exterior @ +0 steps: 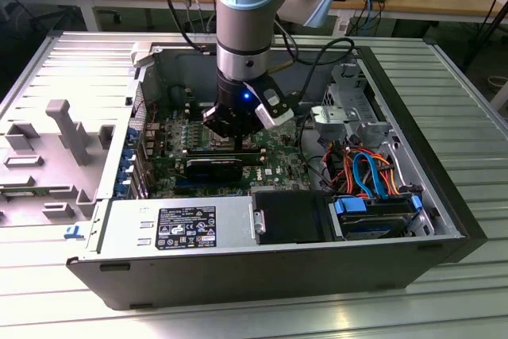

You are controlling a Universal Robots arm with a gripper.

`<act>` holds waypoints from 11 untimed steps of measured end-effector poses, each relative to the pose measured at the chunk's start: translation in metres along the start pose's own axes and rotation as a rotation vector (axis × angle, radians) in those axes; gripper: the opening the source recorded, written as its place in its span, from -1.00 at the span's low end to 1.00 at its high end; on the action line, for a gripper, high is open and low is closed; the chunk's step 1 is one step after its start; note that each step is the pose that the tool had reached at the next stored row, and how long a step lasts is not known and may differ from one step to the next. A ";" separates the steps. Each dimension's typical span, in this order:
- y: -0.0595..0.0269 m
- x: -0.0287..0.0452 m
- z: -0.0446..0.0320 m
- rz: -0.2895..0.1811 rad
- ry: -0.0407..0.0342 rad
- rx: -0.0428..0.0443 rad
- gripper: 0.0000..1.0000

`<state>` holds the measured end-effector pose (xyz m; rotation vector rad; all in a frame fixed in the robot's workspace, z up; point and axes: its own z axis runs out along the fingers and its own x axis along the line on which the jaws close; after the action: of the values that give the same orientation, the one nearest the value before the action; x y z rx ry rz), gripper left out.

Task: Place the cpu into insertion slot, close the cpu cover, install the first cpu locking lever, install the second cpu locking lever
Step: 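Install the second cpu locking lever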

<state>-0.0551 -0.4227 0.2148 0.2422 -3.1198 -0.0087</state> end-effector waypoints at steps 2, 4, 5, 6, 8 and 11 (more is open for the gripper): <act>0.0006 0.0036 0.0001 0.000 -0.0004 0.0001 -0.79; 0.0013 0.0078 0.0002 0.000 -0.0010 0.0000 -0.79; 0.0017 0.0100 0.0003 0.000 -0.0015 0.0000 -0.79; 0.0022 0.0131 0.0005 0.000 -0.0020 0.0000 -0.79; 0.0029 0.0179 0.0008 0.000 -0.0025 0.0002 -0.79; 0.0036 0.0224 0.0012 0.000 -0.0027 0.0002 -0.79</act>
<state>-0.0778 -0.4226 0.2138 0.2427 -3.1225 -0.0087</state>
